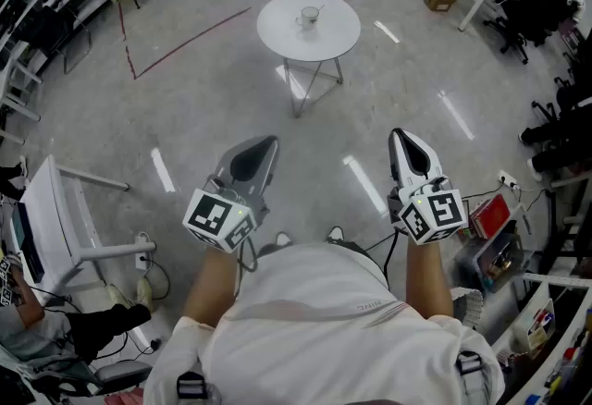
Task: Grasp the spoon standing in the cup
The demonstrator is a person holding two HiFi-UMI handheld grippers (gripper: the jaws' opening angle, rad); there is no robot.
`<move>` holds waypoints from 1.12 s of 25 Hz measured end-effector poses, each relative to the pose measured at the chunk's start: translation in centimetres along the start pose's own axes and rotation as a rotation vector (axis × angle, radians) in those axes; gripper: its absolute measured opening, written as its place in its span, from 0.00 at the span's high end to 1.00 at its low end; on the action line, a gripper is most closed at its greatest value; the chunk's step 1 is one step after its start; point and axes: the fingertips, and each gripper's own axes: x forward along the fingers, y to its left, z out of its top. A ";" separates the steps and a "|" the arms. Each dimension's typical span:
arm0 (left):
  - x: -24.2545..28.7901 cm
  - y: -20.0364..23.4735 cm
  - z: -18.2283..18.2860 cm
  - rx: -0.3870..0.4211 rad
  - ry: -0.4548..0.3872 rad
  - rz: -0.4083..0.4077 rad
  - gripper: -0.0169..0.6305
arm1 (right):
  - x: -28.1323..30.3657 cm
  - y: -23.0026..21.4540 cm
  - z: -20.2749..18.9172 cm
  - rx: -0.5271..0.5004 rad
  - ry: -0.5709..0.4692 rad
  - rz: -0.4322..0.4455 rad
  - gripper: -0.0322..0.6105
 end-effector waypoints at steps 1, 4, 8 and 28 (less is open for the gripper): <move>0.0 0.0 0.0 -0.003 0.001 0.000 0.97 | -0.1 0.0 0.0 -0.001 0.001 -0.002 0.95; 0.0 -0.1 -0.2 -0.009 0.007 0.004 0.97 | -0.5 -0.2 -0.3 -0.005 0.003 -0.007 0.95; 0.1 -0.1 -0.2 -0.005 0.009 0.006 0.97 | -0.6 -0.5 -0.3 -0.002 0.009 -0.010 0.95; 5.3 -2.3 -1.4 -0.005 0.030 0.092 0.97 | 0.2 -6.9 -1.7 0.090 0.005 0.087 0.95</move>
